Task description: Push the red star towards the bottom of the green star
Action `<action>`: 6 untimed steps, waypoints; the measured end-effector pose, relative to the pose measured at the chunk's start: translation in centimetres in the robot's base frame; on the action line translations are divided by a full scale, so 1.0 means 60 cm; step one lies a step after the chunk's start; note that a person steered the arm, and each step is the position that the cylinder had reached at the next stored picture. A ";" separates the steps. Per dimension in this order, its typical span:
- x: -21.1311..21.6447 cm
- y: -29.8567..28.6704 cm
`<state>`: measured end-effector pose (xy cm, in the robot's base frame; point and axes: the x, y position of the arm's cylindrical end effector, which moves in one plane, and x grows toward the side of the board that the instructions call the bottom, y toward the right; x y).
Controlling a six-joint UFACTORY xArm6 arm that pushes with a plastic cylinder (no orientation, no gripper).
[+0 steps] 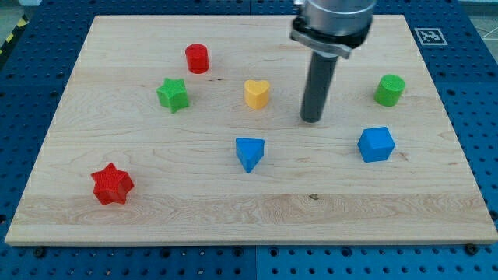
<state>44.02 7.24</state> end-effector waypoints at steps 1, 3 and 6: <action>0.000 -0.077; 0.013 -0.212; 0.063 -0.492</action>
<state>47.83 -22.28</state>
